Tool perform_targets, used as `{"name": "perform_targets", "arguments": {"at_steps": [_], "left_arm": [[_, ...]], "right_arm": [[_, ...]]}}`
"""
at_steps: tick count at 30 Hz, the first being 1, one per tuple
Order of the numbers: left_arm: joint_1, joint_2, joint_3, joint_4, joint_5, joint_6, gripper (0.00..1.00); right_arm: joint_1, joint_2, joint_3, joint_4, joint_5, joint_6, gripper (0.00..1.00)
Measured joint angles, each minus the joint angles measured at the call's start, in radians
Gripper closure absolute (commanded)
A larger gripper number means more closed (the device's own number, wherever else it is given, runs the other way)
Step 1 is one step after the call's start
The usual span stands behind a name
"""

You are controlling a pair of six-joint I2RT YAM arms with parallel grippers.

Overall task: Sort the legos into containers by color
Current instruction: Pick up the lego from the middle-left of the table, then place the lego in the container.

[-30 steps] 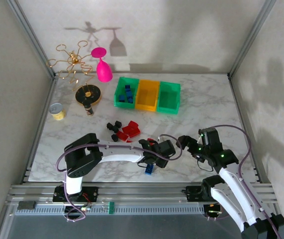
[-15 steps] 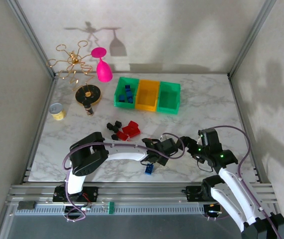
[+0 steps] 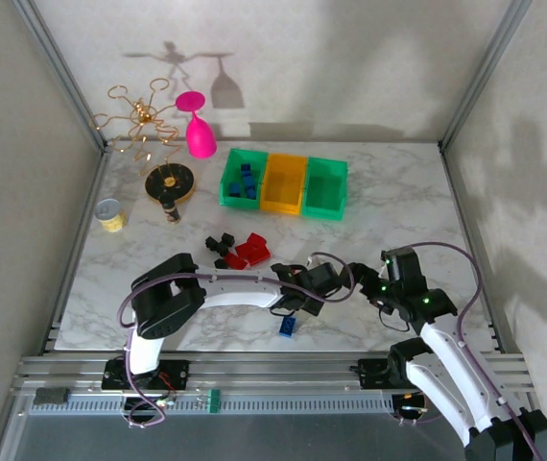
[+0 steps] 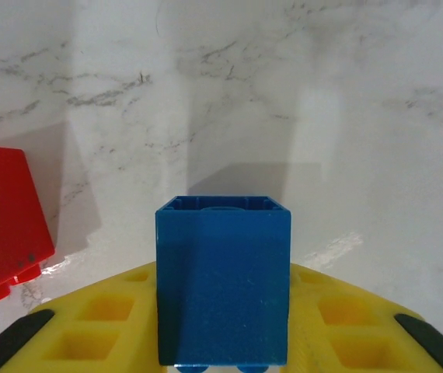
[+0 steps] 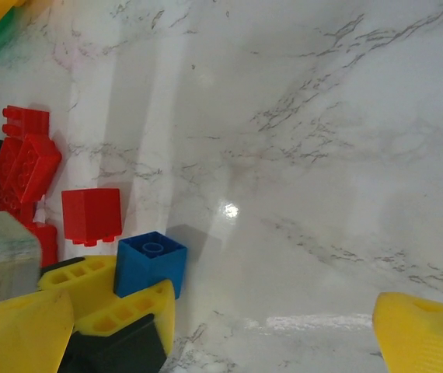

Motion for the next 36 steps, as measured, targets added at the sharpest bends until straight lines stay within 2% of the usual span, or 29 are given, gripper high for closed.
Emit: {"name": "perform_targets", "arguments": {"at_steps": [5,11,16,21,28,36], "left_arm": [[0.017,-0.077,0.000,-0.006,0.000,-0.019,0.76],[0.079,-0.227,-0.012,-0.013,-0.023,-0.042,0.76],[0.178,-0.332,-0.014,-0.031,-0.059,-0.051,0.76],[0.324,-0.387,-0.014,-0.035,-0.092,-0.049,0.74],[0.527,-0.314,0.072,-0.039,-0.107,-0.017,0.75],[0.683,-0.060,0.283,-0.021,-0.114,0.010,0.75]], "right_arm": [[0.000,0.014,0.024,0.005,-0.001,-0.019,0.01],[0.000,0.026,0.080,0.055,-0.018,-0.058,0.01],[0.000,0.095,0.103,0.151,-0.051,-0.079,0.01],[0.017,0.232,0.126,0.264,-0.093,-0.082,0.01],[0.074,0.405,0.166,0.415,-0.126,-0.075,0.01],[0.087,0.554,0.227,0.529,-0.130,-0.068,0.01]]}}
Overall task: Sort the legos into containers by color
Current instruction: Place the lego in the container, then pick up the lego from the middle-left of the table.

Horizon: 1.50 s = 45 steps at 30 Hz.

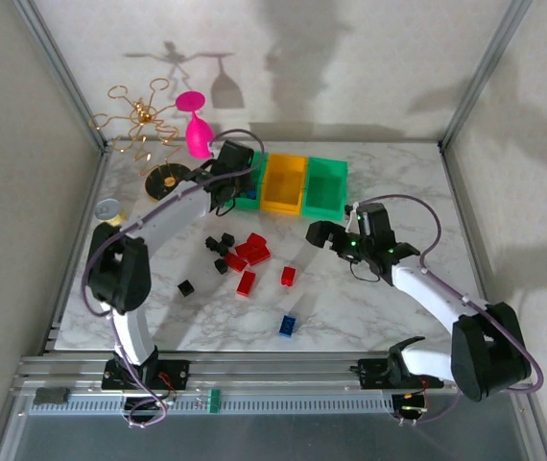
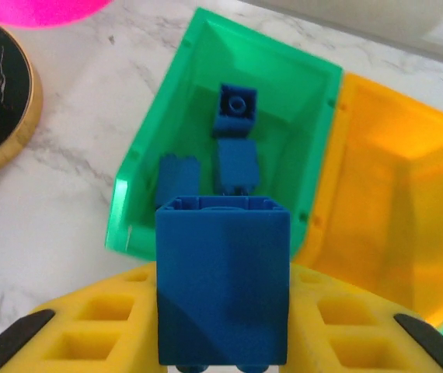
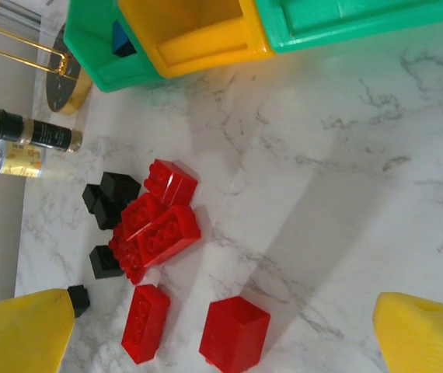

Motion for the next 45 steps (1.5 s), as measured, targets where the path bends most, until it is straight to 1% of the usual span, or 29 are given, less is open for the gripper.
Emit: {"name": "perform_targets", "arguments": {"at_steps": [5,9,11,16,20,27,31,36,39,45], "left_arm": [[0.026,0.164,0.129,0.006,-0.004,0.015,0.75],[0.027,0.242,0.160,0.005,-0.030,0.029,0.73],[0.027,0.267,0.172,-0.002,-0.045,0.038,0.69],[0.027,0.289,0.185,-0.010,-0.056,0.063,0.61],[0.027,0.289,0.188,-0.009,-0.055,0.077,0.57],[0.027,0.285,0.192,-0.018,-0.049,0.089,0.55],[0.022,0.247,0.180,-0.022,-0.013,0.086,0.53],[-0.009,0.097,0.076,-0.020,0.022,0.069,0.52],[-0.051,-0.005,-0.010,-0.012,0.042,0.051,0.51],[-0.163,-0.170,-0.213,0.000,0.063,-0.002,0.50]], "right_arm": [[0.000,0.017,0.010,0.018,0.002,-0.001,0.01],[0.000,0.017,0.010,0.017,0.005,-0.004,0.01],[0.000,0.017,0.010,0.017,0.006,-0.008,0.01],[0.000,0.017,0.010,0.017,0.011,-0.011,0.01],[0.000,0.018,0.011,0.017,0.011,-0.011,0.01],[0.000,0.023,0.036,0.005,0.011,-0.018,0.01],[0.000,0.023,0.048,-0.008,0.013,-0.035,0.01],[0.000,0.023,0.048,-0.039,0.025,-0.055,0.01],[0.000,0.016,0.047,-0.064,0.031,-0.064,0.01],[0.000,-0.019,0.015,-0.097,0.030,-0.082,0.01]]}}
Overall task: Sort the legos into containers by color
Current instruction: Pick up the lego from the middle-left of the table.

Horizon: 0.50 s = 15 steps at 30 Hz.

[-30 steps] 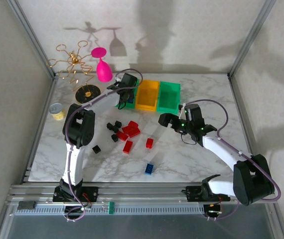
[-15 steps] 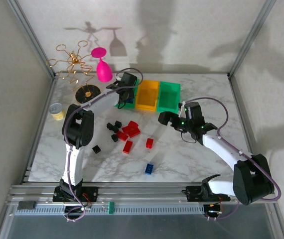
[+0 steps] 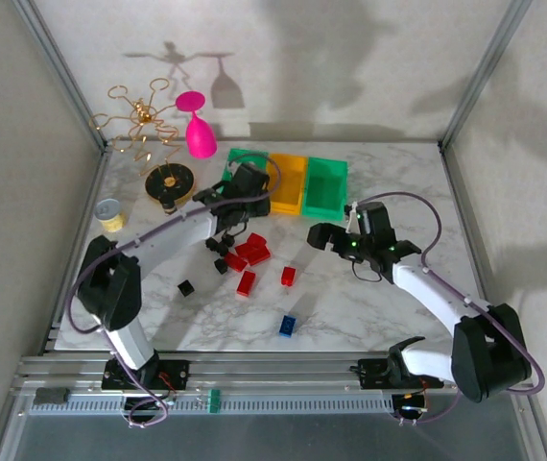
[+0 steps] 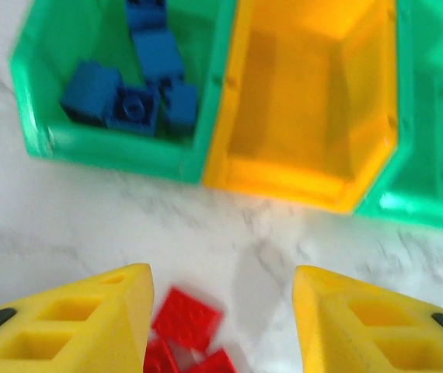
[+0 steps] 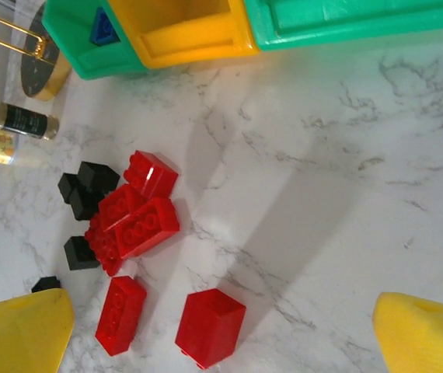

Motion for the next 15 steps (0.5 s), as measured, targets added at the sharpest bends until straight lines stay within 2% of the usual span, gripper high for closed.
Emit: {"name": "perform_targets", "arguments": {"at_steps": [8,15], "left_arm": [[-0.133,-0.143,-0.220,-0.011,0.040,-0.093,0.48],[-0.304,-0.205,-0.327,-0.024,0.073,-0.198,0.44]], "right_arm": [[0.000,-0.069,-0.084,-0.056,-0.019,-0.004,0.01],[0.000,-0.149,-0.169,-0.094,-0.032,0.015,0.01]]}}
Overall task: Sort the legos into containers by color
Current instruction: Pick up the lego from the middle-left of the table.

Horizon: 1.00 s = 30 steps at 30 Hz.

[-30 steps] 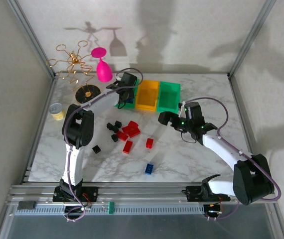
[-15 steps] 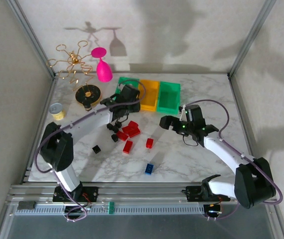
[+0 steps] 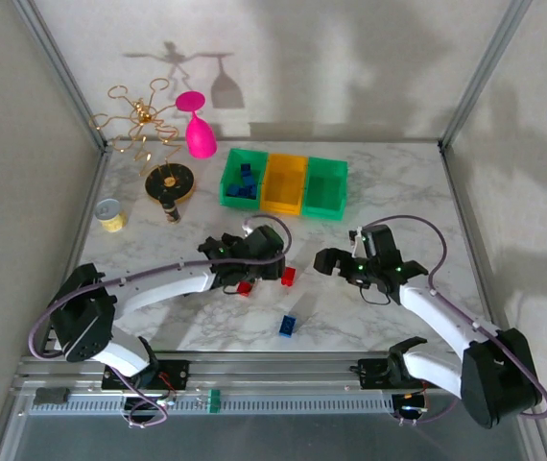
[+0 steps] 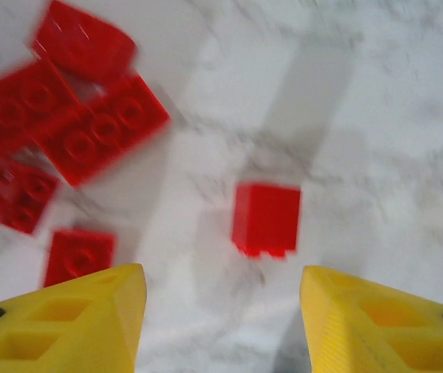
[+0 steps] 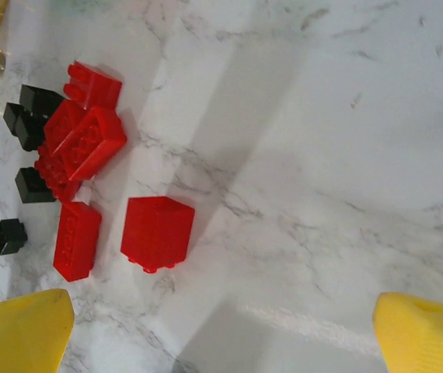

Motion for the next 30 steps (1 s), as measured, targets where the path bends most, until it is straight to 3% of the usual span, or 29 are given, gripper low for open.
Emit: {"name": "perform_targets", "arguments": {"at_steps": [7,13,30], "left_arm": [[-0.154,0.010,-0.018,-0.052,0.021,-0.072,0.41],[-0.233,0.063,-0.023,-0.066,0.040,-0.111,0.37],[-0.301,0.241,-0.023,-0.021,0.116,-0.121,0.39]], "right_arm": [[0.002,-0.065,-0.066,-0.037,-0.016,0.023,0.01],[0.003,-0.111,-0.097,-0.056,-0.012,0.034,0.01],[0.004,-0.117,-0.113,-0.055,0.006,0.039,0.01]]}}
